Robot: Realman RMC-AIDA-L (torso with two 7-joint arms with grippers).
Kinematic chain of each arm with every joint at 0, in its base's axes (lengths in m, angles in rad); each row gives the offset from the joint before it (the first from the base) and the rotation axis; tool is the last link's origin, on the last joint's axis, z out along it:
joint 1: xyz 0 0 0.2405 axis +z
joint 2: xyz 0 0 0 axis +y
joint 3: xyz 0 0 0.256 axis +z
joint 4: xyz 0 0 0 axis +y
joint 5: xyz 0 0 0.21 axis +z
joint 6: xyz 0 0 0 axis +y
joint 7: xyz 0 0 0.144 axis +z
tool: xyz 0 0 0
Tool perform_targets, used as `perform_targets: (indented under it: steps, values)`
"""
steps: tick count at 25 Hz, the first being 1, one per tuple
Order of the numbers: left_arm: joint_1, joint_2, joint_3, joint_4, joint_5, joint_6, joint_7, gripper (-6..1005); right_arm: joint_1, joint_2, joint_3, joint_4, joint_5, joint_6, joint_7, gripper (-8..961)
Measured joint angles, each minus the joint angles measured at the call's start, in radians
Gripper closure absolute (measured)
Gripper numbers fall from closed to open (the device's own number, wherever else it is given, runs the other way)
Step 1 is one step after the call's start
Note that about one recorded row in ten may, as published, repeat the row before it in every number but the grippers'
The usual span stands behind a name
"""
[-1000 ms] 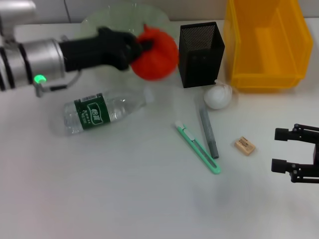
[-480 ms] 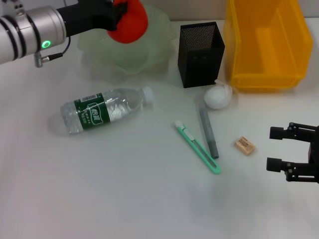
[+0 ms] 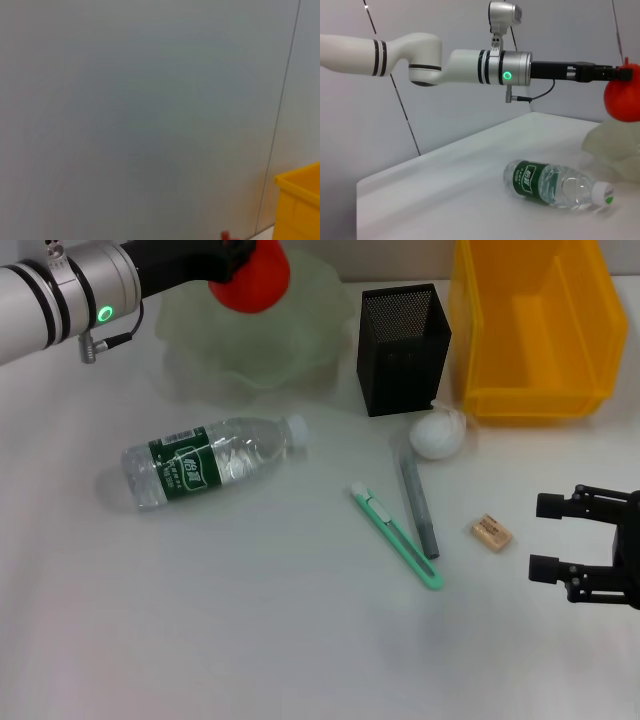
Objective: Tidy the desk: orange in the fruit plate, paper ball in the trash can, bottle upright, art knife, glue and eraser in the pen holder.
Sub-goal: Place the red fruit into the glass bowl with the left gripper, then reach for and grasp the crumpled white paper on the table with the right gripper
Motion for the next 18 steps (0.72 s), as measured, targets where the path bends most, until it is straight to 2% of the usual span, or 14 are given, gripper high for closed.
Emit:
perform_targets:
  steps: [8,10,14,16,18]
  values:
    - [0.002,0.001,0.004,-0.001,-0.001,-0.008,0.002,587,-0.002,0.002,0.000,0.000,0.000,0.004,-0.001,175]
    - [0.007,0.002,0.004,-0.001,-0.001,0.010,0.002,502,-0.005,0.002,0.005,-0.003,0.001,0.004,0.000,175]
    - [0.046,0.011,0.001,0.026,-0.001,0.164,0.001,329,-0.006,0.002,0.008,-0.016,0.005,0.004,0.017,175]
    - [0.096,0.014,0.004,0.079,0.003,0.345,0.025,240,-0.003,0.003,0.008,-0.039,0.007,0.003,0.058,175]
    - [0.131,0.015,0.004,0.112,0.004,0.460,0.049,151,0.002,0.005,0.005,-0.084,0.007,0.001,0.133,175]
